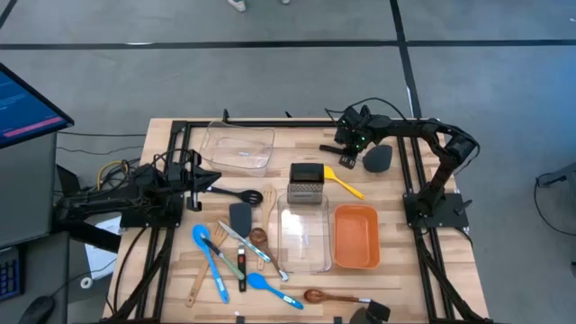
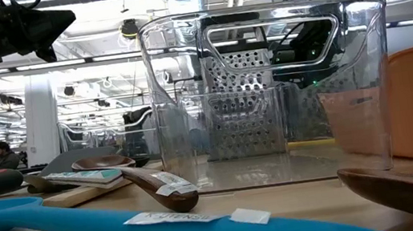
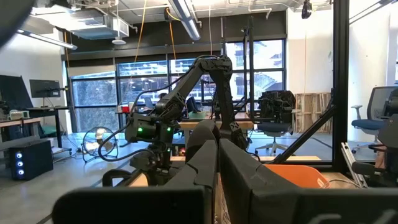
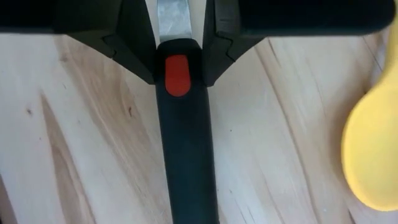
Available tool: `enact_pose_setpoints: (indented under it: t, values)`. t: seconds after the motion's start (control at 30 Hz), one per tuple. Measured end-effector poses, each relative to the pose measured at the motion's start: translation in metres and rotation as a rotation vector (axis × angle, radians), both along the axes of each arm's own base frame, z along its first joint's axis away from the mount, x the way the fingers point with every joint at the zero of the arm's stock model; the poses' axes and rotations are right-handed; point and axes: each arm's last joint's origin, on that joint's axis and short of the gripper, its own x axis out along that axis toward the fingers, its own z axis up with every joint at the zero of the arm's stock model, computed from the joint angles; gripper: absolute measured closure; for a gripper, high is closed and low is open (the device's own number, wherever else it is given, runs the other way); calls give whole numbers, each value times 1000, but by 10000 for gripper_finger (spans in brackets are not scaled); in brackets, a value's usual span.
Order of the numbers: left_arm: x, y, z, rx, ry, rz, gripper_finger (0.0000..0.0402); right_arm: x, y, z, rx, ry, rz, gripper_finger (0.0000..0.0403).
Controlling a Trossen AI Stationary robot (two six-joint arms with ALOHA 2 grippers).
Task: Pick & Place Kitchen Items
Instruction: Put the top black spatula into the bottom transparent bin
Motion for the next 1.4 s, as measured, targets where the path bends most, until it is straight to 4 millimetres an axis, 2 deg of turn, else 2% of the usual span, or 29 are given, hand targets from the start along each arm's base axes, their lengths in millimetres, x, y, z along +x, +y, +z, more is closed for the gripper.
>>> enact_pose_setpoints:
  t: [0.13, 0.6, 0.9, 1.1, 1.4]
  values:
    - [0, 0, 0, 0, 0, 0, 394, 1, -1, 7, 28, 25, -6, 313]
    - [0, 0, 0, 0, 0, 0, 394, 17, -16, 58, 19, 14, 9, 313]
    - [0, 0, 0, 0, 0, 0, 394, 20, -19, 76, 25, 20, 10, 313]
    - [0, 0, 0, 0, 0, 0, 394, 26, -24, 105, -8, -12, 13, 313]
    - [0, 0, 0, 0, 0, 0, 394, 37, -29, 163, -143, -69, 24, 313]
